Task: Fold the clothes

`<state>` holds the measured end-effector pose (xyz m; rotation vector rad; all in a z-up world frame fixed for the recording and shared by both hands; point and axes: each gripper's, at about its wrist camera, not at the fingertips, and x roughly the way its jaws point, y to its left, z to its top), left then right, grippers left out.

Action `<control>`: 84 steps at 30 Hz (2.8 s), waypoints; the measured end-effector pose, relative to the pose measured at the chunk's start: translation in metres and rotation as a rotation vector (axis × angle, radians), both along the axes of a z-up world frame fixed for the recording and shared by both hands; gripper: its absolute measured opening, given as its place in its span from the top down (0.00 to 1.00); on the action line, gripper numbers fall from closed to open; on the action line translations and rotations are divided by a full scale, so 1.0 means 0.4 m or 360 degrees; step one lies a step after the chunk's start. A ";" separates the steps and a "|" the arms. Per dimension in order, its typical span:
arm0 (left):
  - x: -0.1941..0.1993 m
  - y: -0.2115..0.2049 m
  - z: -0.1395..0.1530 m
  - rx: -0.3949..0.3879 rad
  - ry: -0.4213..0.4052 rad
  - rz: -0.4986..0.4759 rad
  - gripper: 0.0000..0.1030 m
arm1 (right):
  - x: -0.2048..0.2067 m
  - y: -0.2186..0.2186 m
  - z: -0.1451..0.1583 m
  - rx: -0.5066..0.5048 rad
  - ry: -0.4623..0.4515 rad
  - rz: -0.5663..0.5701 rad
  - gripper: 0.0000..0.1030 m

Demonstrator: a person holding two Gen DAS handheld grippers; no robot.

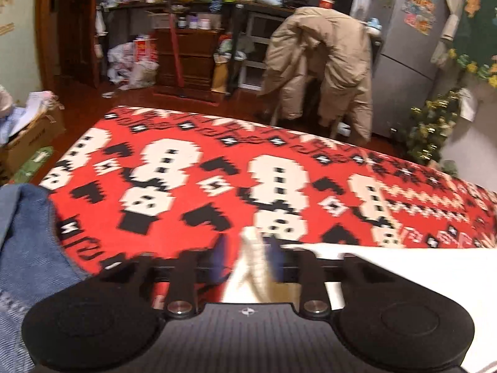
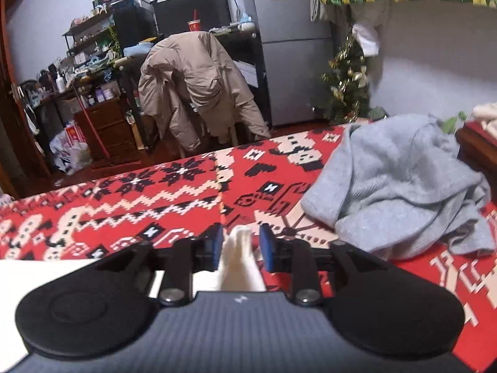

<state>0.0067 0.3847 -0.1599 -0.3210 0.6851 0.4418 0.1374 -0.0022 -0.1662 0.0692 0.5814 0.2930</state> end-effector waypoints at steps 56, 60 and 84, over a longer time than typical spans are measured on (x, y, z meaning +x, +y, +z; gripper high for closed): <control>-0.237 -0.272 -0.001 -0.0149 0.0040 -0.0435 0.83 | -0.365 0.039 0.009 -0.0152 0.0133 0.0570 0.85; -0.232 -0.331 -0.027 0.0051 0.0144 -0.0561 0.80 | -0.396 0.092 -0.006 -0.0253 0.0113 0.0749 0.85; -0.322 -0.161 -0.024 -0.0505 0.0023 0.0024 0.94 | -0.287 -0.140 -0.027 0.0122 0.0396 0.0037 0.90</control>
